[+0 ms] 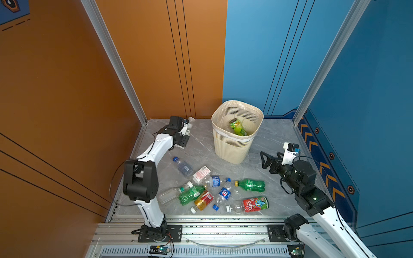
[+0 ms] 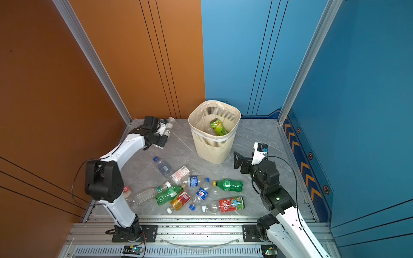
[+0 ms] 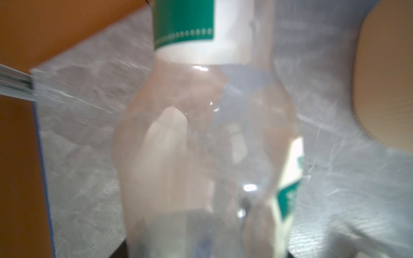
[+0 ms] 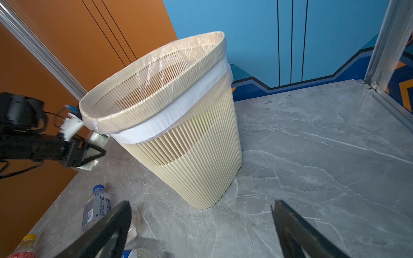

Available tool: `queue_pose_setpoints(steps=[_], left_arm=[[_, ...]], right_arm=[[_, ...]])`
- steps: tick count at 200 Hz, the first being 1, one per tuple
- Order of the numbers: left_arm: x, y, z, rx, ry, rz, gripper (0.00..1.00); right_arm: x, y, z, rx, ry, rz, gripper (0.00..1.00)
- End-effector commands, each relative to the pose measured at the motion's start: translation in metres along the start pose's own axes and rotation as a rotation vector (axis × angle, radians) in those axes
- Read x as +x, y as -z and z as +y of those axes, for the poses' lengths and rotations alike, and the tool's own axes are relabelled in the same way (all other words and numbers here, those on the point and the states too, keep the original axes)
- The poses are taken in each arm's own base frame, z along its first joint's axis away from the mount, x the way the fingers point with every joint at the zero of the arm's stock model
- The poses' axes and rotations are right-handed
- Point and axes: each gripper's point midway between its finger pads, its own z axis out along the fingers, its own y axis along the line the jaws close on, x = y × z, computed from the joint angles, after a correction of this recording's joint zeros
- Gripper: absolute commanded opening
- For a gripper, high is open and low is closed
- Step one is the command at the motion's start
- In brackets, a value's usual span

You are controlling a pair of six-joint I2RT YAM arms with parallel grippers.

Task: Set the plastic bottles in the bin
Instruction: 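Lift the clear bottle with the left gripper and drop it into the wastebasket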

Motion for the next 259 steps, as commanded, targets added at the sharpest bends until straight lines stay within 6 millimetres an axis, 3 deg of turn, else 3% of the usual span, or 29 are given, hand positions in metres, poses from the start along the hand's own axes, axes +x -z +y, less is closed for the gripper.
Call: queue_pose_setpoints(steps=[1,23,49,78,124,148,167,196,228,259], left_arm=[[-0.036,0.045,-0.007,0.079,0.151,-0.252,0.41],[-0.044,0.081,-0.014,0.110,0.188,-0.394,0.40],[-0.045,0.103,-0.021,0.142,0.187,-0.436,0.39],[-0.061,0.128,-0.038,0.191,0.131,-0.488,0.39],[-0.106,0.170,-0.090,0.247,-0.076,-0.558,0.39],[-0.137,0.187,-0.130,0.307,-0.185,-0.623,0.39],[-0.158,0.187,-0.158,0.325,-0.263,-0.643,0.39],[-0.189,0.171,-0.192,0.325,-0.347,-0.659,0.40],[-0.217,0.132,-0.223,0.283,-0.421,-0.636,0.40],[-0.228,0.100,-0.241,0.259,-0.471,-0.585,0.42]], right_arm=[[-0.006,0.000,-0.003,0.013,-0.031,-0.030,1.00],[-0.006,0.000,-0.004,0.018,-0.042,-0.029,1.00],[-0.009,0.002,-0.005,0.027,-0.047,-0.039,1.00],[-0.005,0.000,-0.006,0.025,-0.049,-0.033,1.00],[-0.007,0.003,-0.004,0.017,-0.053,-0.038,1.00],[-0.006,0.006,-0.005,0.015,-0.058,-0.043,1.00],[-0.006,0.010,-0.005,0.012,-0.065,-0.044,1.00],[-0.007,0.016,-0.007,0.021,-0.063,-0.053,1.00],[-0.005,0.020,-0.009,0.023,-0.066,-0.054,1.00],[-0.009,0.026,-0.010,0.026,-0.067,-0.068,1.00]])
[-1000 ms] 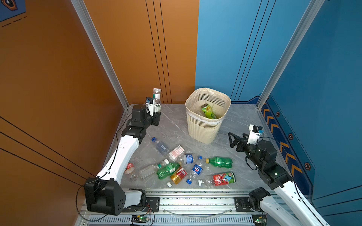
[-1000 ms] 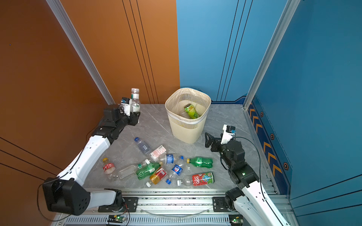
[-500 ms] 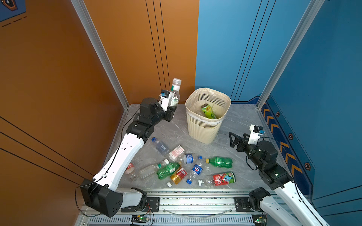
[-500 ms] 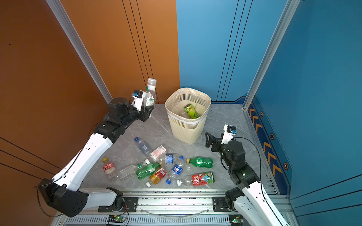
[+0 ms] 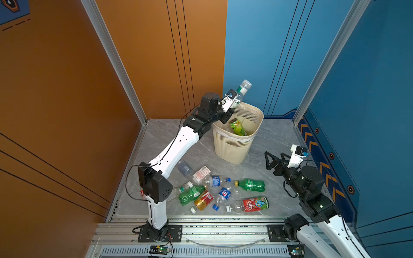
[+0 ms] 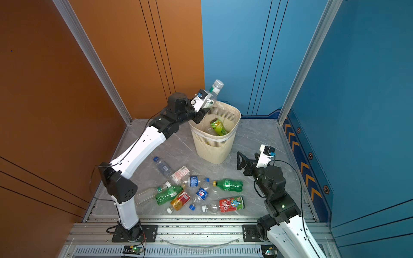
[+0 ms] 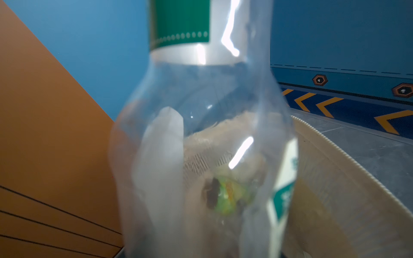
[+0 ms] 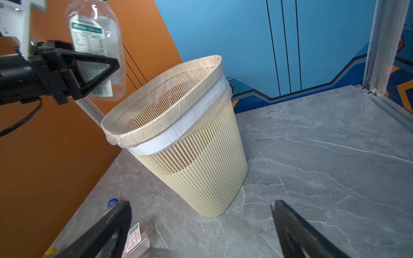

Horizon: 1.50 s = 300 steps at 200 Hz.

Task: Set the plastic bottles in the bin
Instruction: 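Lift the clear bottle with the left gripper and drop it into the wastebasket, then withdraw the left gripper while the right gripper grasps the green yellow-capped Sprite bottle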

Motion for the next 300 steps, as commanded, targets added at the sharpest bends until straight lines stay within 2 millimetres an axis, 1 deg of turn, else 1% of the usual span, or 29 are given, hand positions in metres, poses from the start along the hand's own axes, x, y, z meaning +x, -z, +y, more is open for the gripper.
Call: queue_pose_setpoints(steps=[1,30,72,79,86,90,98,100,103,107,122,140,165,172,180,191,193,202,215,222,227,229,249,252,253,258,272,283,300], left_arm=[[0.000,-0.010,0.004,-0.032,-0.065,0.053,0.42],[0.012,-0.026,-0.005,-0.030,-0.104,0.101,0.42],[0.023,-0.029,-0.005,-0.048,-0.126,0.137,0.44],[0.024,-0.028,-0.005,-0.050,-0.128,0.141,0.47],[0.025,-0.028,-0.006,-0.049,-0.128,0.145,0.56],[0.026,-0.027,-0.006,-0.051,-0.128,0.149,0.63],[0.028,-0.026,-0.006,-0.055,-0.123,0.154,0.81],[0.028,-0.025,-0.006,-0.055,-0.121,0.155,0.84],[0.028,-0.024,-0.005,-0.056,-0.119,0.156,0.93],[0.028,-0.023,-0.005,-0.057,-0.114,0.156,1.00],[0.024,-0.015,-0.006,-0.049,-0.100,0.150,0.98],[0.011,0.001,-0.007,-0.037,-0.062,0.116,0.98],[-0.018,0.032,-0.006,-0.039,0.012,-0.005,0.98],[-0.033,0.047,-0.001,-0.055,0.036,-0.061,0.98],[-0.043,0.063,0.001,-0.064,0.065,-0.112,0.98],[-0.047,0.083,0.004,-0.079,0.113,-0.160,0.98],[-0.059,0.091,0.009,-0.094,0.124,-0.205,0.98],[-0.063,0.110,0.016,-0.121,0.173,-0.250,0.98],[-0.046,0.132,0.021,-0.153,0.243,-0.248,0.98],[-0.029,0.142,0.021,-0.175,0.276,-0.232,0.98],[-0.010,0.146,0.018,-0.192,0.307,-0.208,0.98],[-0.007,0.151,0.019,-0.201,0.322,-0.212,0.98],[0.078,0.172,0.006,-0.262,0.447,-0.120,0.98],[0.087,0.178,0.005,-0.272,0.470,-0.116,0.98],[0.096,0.178,0.003,-0.276,0.475,-0.100,0.98],[0.122,0.182,-0.001,-0.297,0.506,-0.059,0.98],[0.167,0.201,-0.003,-0.346,0.587,-0.006,0.97],[0.188,0.215,-0.004,-0.374,0.628,0.013,0.98],[0.210,0.232,0.000,-0.423,0.679,0.018,0.98]], right_arm=[[0.005,0.004,-0.011,0.048,-0.005,0.008,1.00],[0.008,0.005,-0.014,0.052,-0.009,0.011,1.00],[0.010,0.004,-0.015,0.054,-0.009,0.015,1.00],[0.011,0.003,-0.014,0.052,-0.009,0.020,1.00],[0.012,0.003,-0.014,0.051,-0.008,0.022,1.00],[0.012,0.002,-0.014,0.050,-0.008,0.022,1.00],[0.012,0.002,-0.014,0.050,-0.008,0.026,1.00],[0.012,0.001,-0.014,0.049,-0.008,0.026,1.00],[0.012,0.001,-0.014,0.049,-0.009,0.026,1.00],[0.012,0.001,-0.014,0.049,-0.009,0.026,1.00],[0.012,0.001,-0.014,0.053,-0.009,0.023,1.00],[0.010,0.001,-0.014,0.055,-0.012,0.022,1.00],[0.013,-0.001,-0.015,0.057,-0.012,0.035,1.00],[0.015,-0.001,-0.015,0.055,-0.013,0.042,1.00],[0.015,-0.002,-0.015,0.057,-0.014,0.046,1.00],[0.015,-0.003,-0.015,0.060,-0.010,0.056,1.00],[0.016,-0.003,-0.015,0.061,-0.009,0.059,1.00],[0.017,-0.004,-0.015,0.064,-0.009,0.070,1.00],[0.019,-0.006,-0.014,0.062,-0.005,0.085,1.00],[0.022,-0.006,-0.014,0.059,-0.004,0.099,1.00],[0.025,-0.007,-0.014,0.060,-0.005,0.109,1.00],[0.025,-0.007,-0.014,0.058,-0.005,0.110,1.00],[0.035,-0.008,-0.016,0.064,0.002,0.159,1.00],[0.037,-0.008,-0.016,0.066,0.005,0.170,1.00],[0.037,-0.008,-0.017,0.069,0.006,0.173,1.00],[0.039,-0.007,-0.018,0.076,0.010,0.186,1.00],[0.048,-0.006,-0.021,0.090,0.023,0.232,1.00],[0.054,-0.006,-0.021,0.089,0.032,0.269,1.00],[0.067,-0.006,-0.021,0.089,0.046,0.341,1.00]])
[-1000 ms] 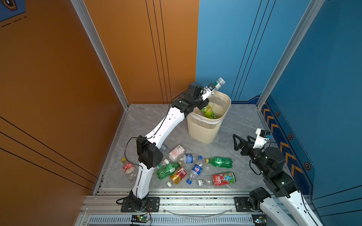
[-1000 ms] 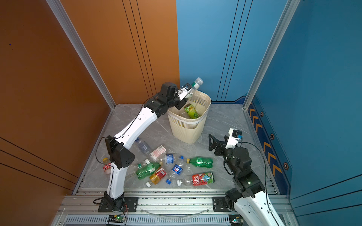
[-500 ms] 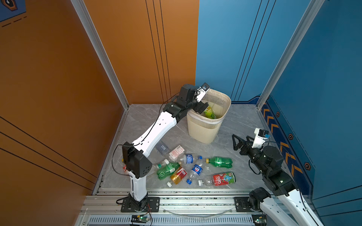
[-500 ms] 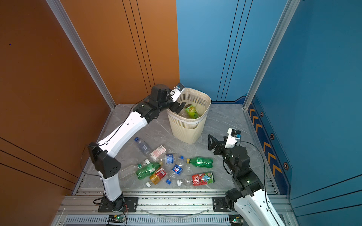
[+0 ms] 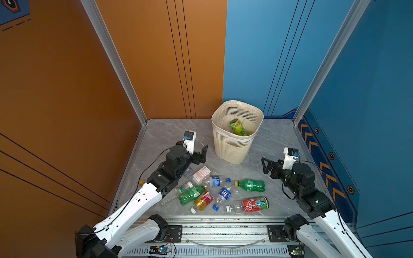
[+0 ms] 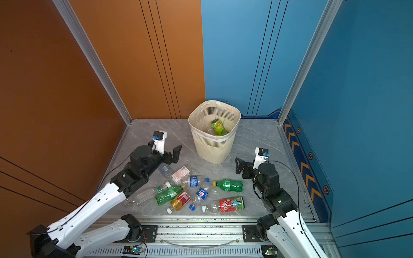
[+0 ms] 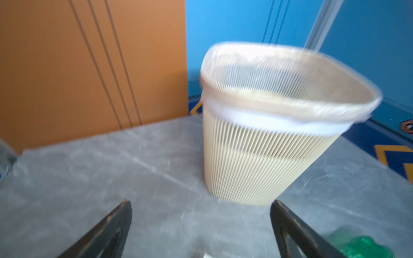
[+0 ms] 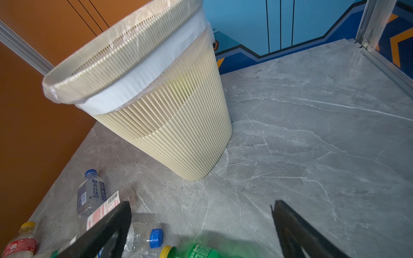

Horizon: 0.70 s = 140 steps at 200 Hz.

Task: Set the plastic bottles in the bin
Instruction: 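Withdraw the left gripper while the right gripper grasps the green yellow-capped Sprite bottle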

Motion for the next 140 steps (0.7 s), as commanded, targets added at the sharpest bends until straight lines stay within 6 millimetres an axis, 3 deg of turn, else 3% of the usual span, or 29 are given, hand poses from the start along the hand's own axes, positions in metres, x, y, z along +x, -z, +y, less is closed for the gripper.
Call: queue_pose_setpoints(steps=[1,40,92,130,140], left_arm=[[0.001,0.021,0.031,-0.102,0.176,-0.065,0.98],[0.013,0.032,0.056,-0.146,0.269,-0.070,0.98],[0.013,0.031,0.065,-0.139,0.288,-0.074,0.98],[0.016,0.033,0.071,-0.142,0.295,-0.067,0.98],[0.017,0.034,0.072,-0.143,0.298,-0.068,0.98]], right_arm=[[0.014,0.002,0.002,-0.002,0.032,0.105,1.00],[0.044,-0.003,0.007,0.010,0.095,0.297,1.00],[0.090,-0.008,0.023,0.053,0.368,0.496,1.00],[0.120,-0.015,0.024,0.036,0.459,0.610,1.00],[0.130,-0.015,0.033,-0.003,0.490,0.633,1.00]])
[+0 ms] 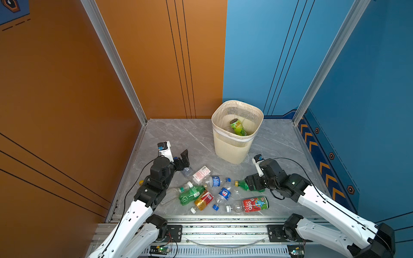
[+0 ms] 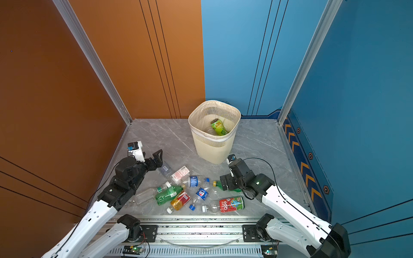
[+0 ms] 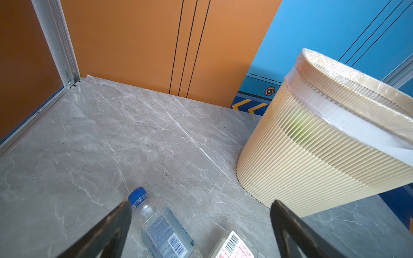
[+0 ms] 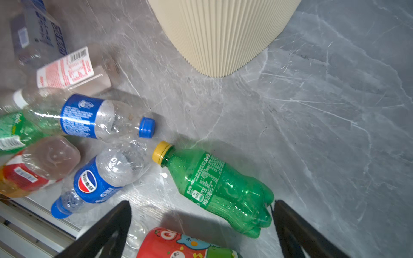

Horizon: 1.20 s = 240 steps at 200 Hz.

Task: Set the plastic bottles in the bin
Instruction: 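Withdraw the left gripper while the right gripper grasps the green yellow-capped Sprite bottle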

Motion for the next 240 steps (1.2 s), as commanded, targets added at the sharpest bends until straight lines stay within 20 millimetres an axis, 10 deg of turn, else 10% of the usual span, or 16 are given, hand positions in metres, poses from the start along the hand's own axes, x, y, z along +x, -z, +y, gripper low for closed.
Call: queue_pose_setpoints(steps=[1,240], left_arm=[[0.007,0.002,0.001,0.022,0.013,0.016,0.98],[0.003,0.014,0.026,-0.023,0.067,-0.005,0.98]], right_arm=[[0.012,-0.005,0.005,0.011,0.097,0.060,1.00],[0.027,-0.081,-0.055,0.300,0.090,0.313,0.90]])
